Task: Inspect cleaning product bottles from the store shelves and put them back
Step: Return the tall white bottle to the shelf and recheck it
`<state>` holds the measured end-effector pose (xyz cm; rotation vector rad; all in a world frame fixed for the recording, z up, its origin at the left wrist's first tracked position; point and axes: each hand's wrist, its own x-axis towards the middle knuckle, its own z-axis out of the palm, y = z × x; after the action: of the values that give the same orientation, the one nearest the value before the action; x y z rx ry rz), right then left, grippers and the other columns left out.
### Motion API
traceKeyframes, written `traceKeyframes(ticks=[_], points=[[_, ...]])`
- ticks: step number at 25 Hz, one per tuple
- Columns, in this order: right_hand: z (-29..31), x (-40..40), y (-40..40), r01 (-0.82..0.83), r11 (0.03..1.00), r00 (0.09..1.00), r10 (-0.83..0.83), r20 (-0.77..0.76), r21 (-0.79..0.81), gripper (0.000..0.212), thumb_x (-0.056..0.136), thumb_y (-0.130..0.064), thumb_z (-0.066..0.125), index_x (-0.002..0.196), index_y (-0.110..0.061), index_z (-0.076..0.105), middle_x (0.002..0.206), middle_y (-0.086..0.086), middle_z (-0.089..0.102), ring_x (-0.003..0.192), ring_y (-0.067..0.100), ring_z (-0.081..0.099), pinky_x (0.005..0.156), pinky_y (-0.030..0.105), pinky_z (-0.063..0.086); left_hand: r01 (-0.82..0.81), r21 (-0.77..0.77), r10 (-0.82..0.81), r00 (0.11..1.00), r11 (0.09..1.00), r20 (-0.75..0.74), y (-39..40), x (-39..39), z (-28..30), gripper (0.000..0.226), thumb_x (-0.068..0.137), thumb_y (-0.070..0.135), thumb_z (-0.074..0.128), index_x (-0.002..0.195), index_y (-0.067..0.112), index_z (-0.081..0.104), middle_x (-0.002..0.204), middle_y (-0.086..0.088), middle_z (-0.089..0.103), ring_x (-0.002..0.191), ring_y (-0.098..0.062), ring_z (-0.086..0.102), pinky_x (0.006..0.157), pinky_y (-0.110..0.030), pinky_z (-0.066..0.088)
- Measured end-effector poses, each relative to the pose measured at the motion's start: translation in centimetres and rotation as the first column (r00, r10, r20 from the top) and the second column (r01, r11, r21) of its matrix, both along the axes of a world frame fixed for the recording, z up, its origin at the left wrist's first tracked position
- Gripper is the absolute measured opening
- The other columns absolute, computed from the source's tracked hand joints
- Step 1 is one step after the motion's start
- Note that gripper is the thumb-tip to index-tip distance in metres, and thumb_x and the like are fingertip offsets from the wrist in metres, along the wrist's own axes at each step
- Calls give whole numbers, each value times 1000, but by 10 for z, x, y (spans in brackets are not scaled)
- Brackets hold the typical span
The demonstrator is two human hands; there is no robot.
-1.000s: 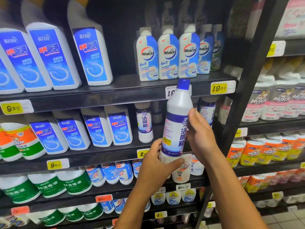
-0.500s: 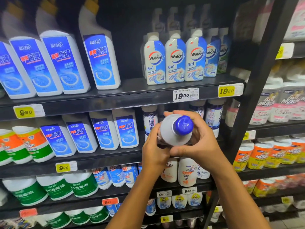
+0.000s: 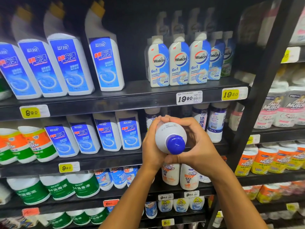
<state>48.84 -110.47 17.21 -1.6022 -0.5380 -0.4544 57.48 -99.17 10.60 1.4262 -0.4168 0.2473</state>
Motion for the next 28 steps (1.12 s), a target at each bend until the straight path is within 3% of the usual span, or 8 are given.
traceKeyframes(ticks=[3, 5, 8, 14, 18, 23, 25, 28], points=[[0, 0, -2, -45, 999, 999, 45, 12, -23, 83, 58, 4, 90, 124, -35, 58, 140, -6, 59, 137, 14, 48, 100, 24, 48, -81, 105, 79, 997, 991, 21, 4, 2, 10, 46, 95, 3, 60, 100, 48, 70, 105, 4, 73, 98, -8, 70, 74, -28, 60], [1, -1, -5, -58, 997, 998, 60, 35, -52, 78, 63, -1, 89, 126, -33, 57, 143, -5, 56, 144, 13, 37, 106, 25, 44, -118, 137, 103, 988, 984, 113, 6, 1, 18, 58, 89, 2, 68, 122, 48, 53, 132, -8, 61, 124, -24, 57, 97, -46, 53], [3, -2, -5, -52, 994, 996, 58, 71, -93, 76, 66, -7, 89, 128, -36, 55, 144, -5, 54, 148, 13, 29, 108, 25, 41, -123, 160, 89, 975, 979, 202, 9, 6, 21, 71, 85, 13, 73, 130, 58, 43, 145, -5, 50, 134, -26, 47, 105, -52, 45], [10, -2, -1, -39, 998, 996, 44, 83, -57, 78, 61, -10, 91, 125, -38, 57, 138, -7, 59, 134, 15, 50, 100, 24, 48, -157, 131, 124, 964, 979, 235, 14, 13, 25, 59, 84, 29, 67, 128, 61, 43, 145, 7, 50, 136, -14, 45, 107, -52, 43], [12, -3, 4, -39, 998, 995, 42, 93, -44, 78, 61, -8, 89, 124, -39, 58, 137, -8, 60, 132, 16, 52, 99, 25, 49, -130, 105, 102, 967, 986, 234, 17, 15, 29, 52, 80, 51, 56, 129, 56, 40, 146, -1, 50, 136, -20, 45, 107, -51, 44], [16, 2, 12, -31, 998, 996, 25, 91, 55, 75, 61, -14, 87, 129, -29, 57, 130, -3, 65, 121, 21, 61, 92, 28, 53, -236, 271, 127, 923, 933, 364, 33, 15, 15, 73, 73, 26, 79, 134, 46, 42, 142, 5, 52, 133, -16, 49, 105, -46, 46], [23, 12, 16, 32, 984, 997, -45, 68, 175, 71, 64, -12, 84, 128, -21, 55, 120, -3, 71, 112, 18, 65, 92, 31, 53, -146, 350, 17, 938, 925, 347, 37, 9, 5, 65, 71, 37, 78, 129, 34, 49, 129, 8, 60, 120, -14, 58, 95, -42, 53], [40, 31, 25, 176, 925, 983, -185, -7, 336, 40, 74, -16, 73, 113, -15, 63, 93, -6, 77, 86, 8, 70, 74, 22, 55, 135, 356, -198, 969, 925, 147, 42, -10, 4, 64, 69, 41, 83, 123, 50, 49, 115, 18, 67, 106, -7, 66, 83, -25, 58]])
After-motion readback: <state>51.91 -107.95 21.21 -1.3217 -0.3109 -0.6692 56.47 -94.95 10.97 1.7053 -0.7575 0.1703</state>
